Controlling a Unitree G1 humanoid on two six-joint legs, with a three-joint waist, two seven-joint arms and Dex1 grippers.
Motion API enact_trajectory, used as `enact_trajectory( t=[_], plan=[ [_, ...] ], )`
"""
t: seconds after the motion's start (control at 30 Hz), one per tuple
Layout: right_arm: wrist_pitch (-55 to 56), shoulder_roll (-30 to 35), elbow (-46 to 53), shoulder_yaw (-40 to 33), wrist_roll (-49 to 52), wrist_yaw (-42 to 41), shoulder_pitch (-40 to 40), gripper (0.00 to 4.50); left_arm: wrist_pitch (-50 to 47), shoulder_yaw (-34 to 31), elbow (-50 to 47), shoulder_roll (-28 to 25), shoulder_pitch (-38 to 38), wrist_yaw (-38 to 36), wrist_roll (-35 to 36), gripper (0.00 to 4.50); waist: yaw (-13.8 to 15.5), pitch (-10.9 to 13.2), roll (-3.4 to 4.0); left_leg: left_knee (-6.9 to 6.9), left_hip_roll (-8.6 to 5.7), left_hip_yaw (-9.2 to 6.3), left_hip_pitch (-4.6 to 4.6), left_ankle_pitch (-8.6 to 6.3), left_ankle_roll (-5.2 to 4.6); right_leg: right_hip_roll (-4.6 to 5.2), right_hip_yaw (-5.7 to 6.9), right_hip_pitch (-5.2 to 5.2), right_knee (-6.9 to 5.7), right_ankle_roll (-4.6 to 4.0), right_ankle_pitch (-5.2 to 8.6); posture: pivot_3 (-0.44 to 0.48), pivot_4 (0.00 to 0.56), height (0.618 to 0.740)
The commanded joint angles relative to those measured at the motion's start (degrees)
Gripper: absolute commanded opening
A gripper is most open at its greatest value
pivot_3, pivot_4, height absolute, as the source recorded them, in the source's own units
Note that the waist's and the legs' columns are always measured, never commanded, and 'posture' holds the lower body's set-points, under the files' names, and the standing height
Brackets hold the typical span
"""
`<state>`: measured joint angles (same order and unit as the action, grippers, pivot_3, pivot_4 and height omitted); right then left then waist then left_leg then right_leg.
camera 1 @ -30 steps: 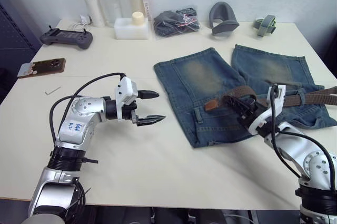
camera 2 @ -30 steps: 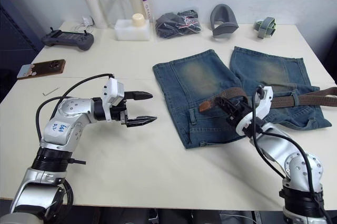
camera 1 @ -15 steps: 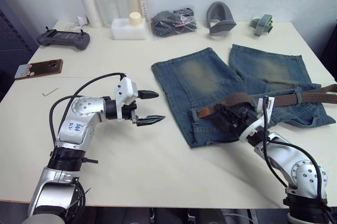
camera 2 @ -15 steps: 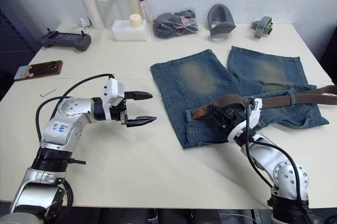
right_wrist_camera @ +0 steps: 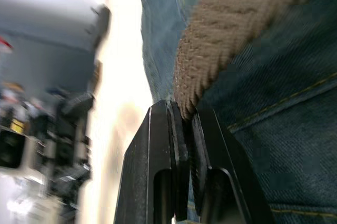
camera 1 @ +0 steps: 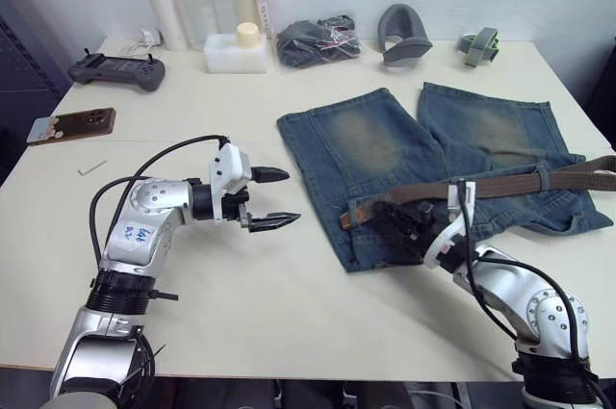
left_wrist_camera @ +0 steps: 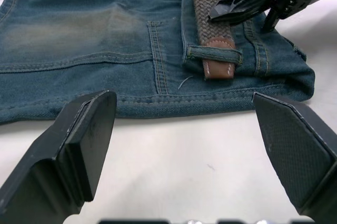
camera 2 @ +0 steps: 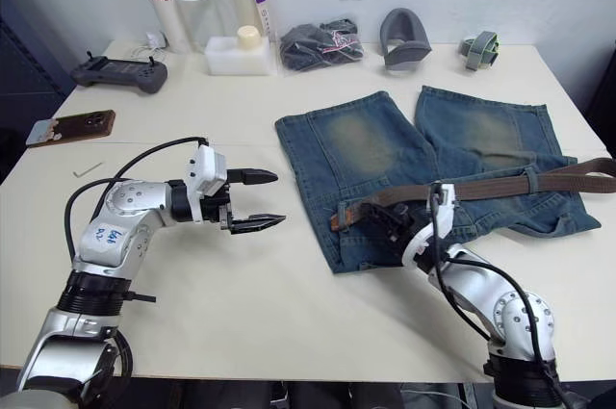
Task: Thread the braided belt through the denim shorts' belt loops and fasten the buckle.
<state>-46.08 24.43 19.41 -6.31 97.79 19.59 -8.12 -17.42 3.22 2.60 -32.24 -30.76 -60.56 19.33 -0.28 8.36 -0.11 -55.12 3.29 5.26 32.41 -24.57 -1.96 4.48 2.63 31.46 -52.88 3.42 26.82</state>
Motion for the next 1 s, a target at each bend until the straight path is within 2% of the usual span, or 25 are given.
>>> enact_trajectory(
  t=[0.03, 0.17, 0.27, 0.4, 0.6, 0.7, 0.87, 1.0],
  plan=[
    [-2.0, -3.4, -0.2, 8.3, -8.3, 1.5, 0.6, 0.05, 1.3, -0.1, -1.3, -0.5, -0.3, -0.2, -0.4, 4.5, -0.2, -0.1, -0.2, 0.01, 0.03, 0.0, -0.07, -0.01, -0.01, -0.02, 0.0, -0.04, 0.0, -0.05, 0.03, 0.0, 0.15, 0.649],
    [-0.8, -8.5, 0.0, 8.4, -9.9, 2.6, -1.1, 0.05, 2.6, 1.6, -1.3, 0.5, -0.6, -0.5, -1.6, 4.5, -1.3, -0.3, -0.43, 0.06, 0.21, 0.0, -0.18, -0.08, -0.14, -0.13, 0.04, -0.1, -0.07, -0.17, 0.08, 0.0, 0.15, 0.649],
    [-1.7, -9.3, 0.7, 7.9, -10.5, 3.0, -1.6, 0.05, 5.2, 3.7, -0.9, 1.5, -0.9, -0.6, -3.5, 4.5, -1.6, -0.3, -0.42, 0.08, 0.25, 0.0, -0.2, -0.09, -0.13, -0.17, 0.04, -0.06, -0.13, -0.26, 0.13, 0.0, 0.15, 0.649],
    [-2.0, -5.3, 4.1, 2.6, -6.1, 1.6, 0.2, 1.6, 12.2, 7.8, 2.0, 5.5, -2.3, 1.7, -8.7, 4.5, -1.2, -0.1, -0.2, 0.08, 0.27, 0.02, -0.15, -0.09, -0.11, -0.17, 0.06, 0.01, -0.19, -0.28, 0.14, 0.0, 0.15, 0.649],
    [-0.7, 3.8, 7.9, -5.0, 1.0, 3.9, 3.4, 4.31, 23.2, 10.0, 8.0, 7.8, -3.5, 7.9, -17.0, 4.5, -0.5, 0.0, -0.02, 0.02, 0.21, 0.08, -0.08, -0.09, -0.12, -0.08, 0.06, 0.0, -0.17, -0.17, 0.09, 0.0, 0.15, 0.649],
    [0.7, 8.1, 9.5, -8.9, 6.0, 3.9, 5.0, 4.42, 30.5, 10.8, 11.9, 7.7, -3.7, 12.9, -22.6, 4.5, 0.4, 0.0, -0.03, -0.02, 0.19, 0.08, -0.03, -0.11, -0.15, -0.07, 0.07, -0.01, -0.07, -0.08, 0.04, 0.0, 0.15, 0.649],
    [2.6, 12.5, 11.7, -11.0, 10.7, 4.0, 5.3, 4.42, 34.1, 10.5, 11.2, 10.4, -1.9, 17.2, -23.0, 4.5, 0.5, 0.0, 0.02, -0.04, 0.17, 0.08, 0.17, -0.12, -0.19, -0.03, 0.11, 0.06, 0.02, 0.07, -0.04, 0.0, 0.15, 0.649],
    [3.6, 15.0, 11.8, -10.8, 11.5, 4.3, 4.8, 4.42, 34.3, 11.4, 9.1, 11.2, -0.6, 17.4, -23.0, 4.5, 0.5, 0.0, 0.06, -0.02, 0.17, 0.07, 0.14, -0.12, -0.19, -0.05, 0.12, 0.05, 0.04, 0.08, -0.04, 0.0, 0.15, 0.649]
  ],
)
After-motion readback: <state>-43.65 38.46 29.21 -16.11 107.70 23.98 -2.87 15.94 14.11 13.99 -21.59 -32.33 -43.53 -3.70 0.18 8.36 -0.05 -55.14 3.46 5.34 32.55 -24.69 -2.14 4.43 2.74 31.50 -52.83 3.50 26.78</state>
